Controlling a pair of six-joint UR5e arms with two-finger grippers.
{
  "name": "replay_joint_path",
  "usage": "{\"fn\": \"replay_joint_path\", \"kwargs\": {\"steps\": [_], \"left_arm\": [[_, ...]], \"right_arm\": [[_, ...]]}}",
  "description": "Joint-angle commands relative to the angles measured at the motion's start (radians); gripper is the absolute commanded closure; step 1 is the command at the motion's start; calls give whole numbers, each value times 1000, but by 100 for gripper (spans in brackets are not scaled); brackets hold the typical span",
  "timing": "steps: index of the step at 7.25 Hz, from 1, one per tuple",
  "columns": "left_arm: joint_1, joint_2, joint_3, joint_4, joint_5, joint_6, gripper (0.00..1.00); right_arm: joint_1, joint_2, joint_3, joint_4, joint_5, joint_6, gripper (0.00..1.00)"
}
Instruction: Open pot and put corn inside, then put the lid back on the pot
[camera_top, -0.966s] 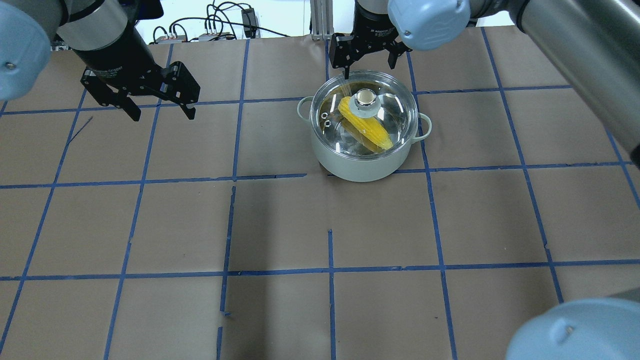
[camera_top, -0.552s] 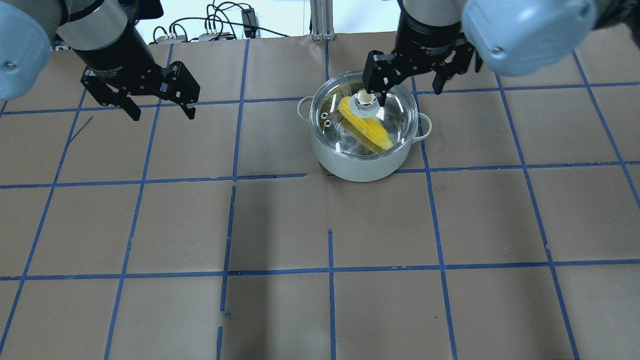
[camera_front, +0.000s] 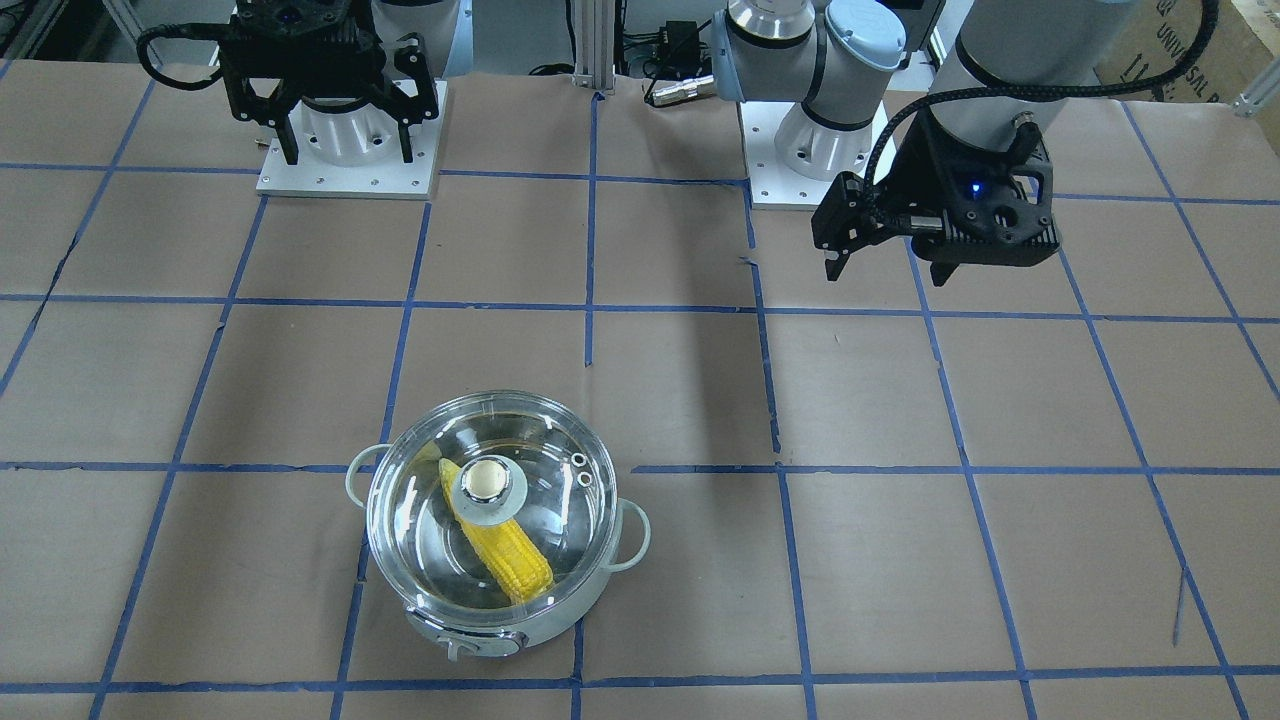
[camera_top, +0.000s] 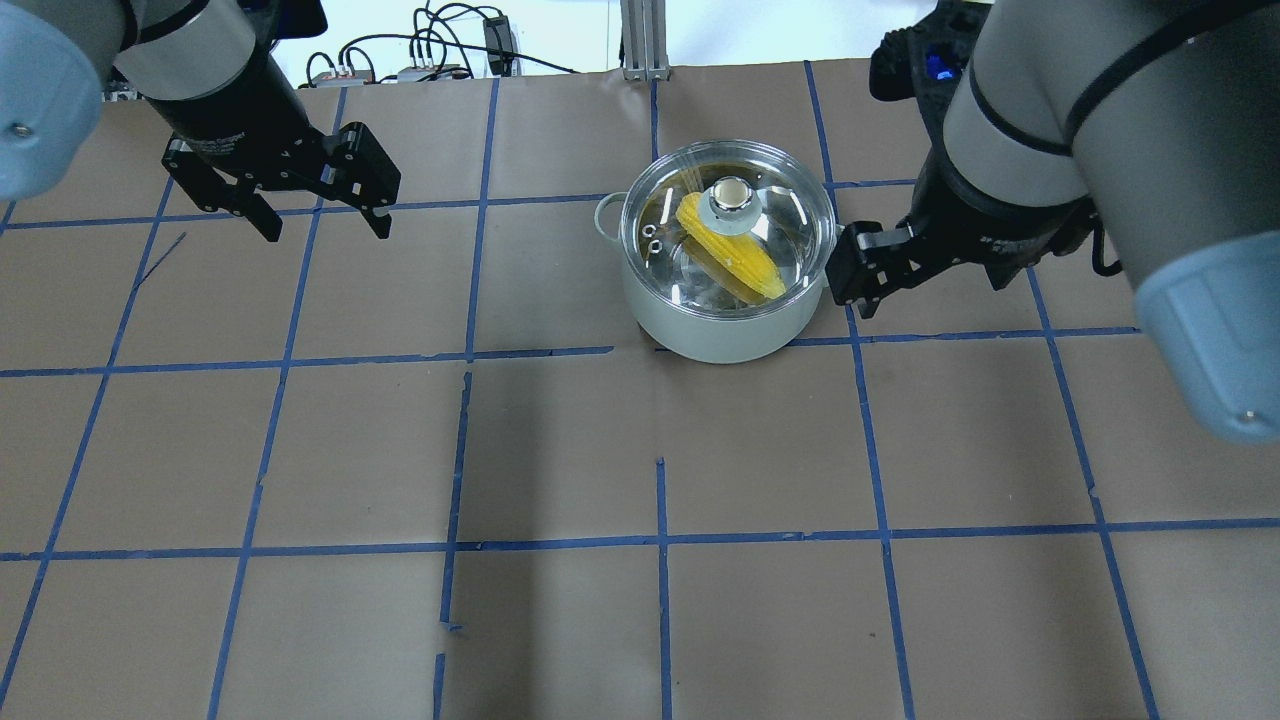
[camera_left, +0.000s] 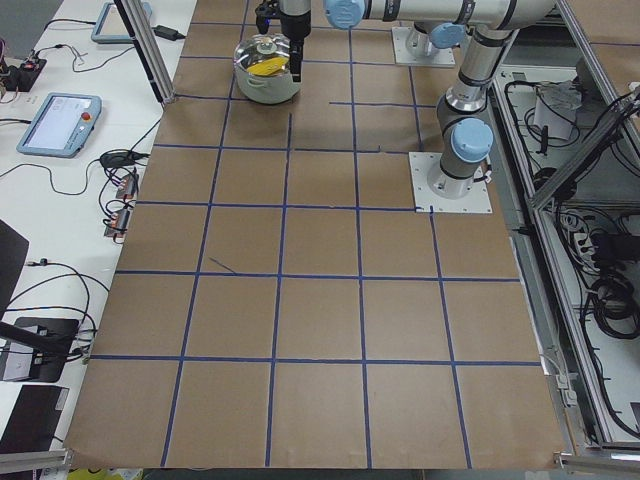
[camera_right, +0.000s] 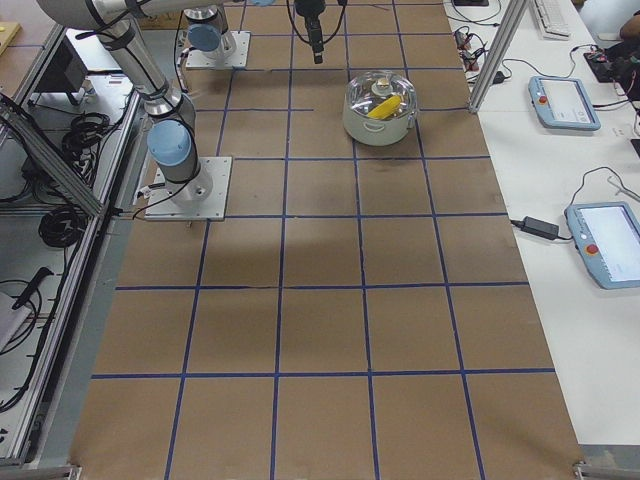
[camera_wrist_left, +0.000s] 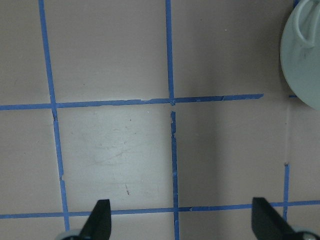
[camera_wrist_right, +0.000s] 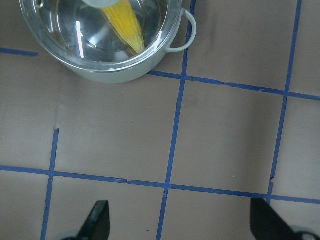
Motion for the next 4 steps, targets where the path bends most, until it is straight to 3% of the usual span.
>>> {"fn": "replay_joint_path", "kwargs": {"steps": [1,4], "left_arm": [[0,-2,-1,0,0,0,0],[0,-2,1,0,0,0,0]], "right_arm": [[1,-26,114,-73,9,3,0],[-2,-25,132,-109,6,0,0]]}}
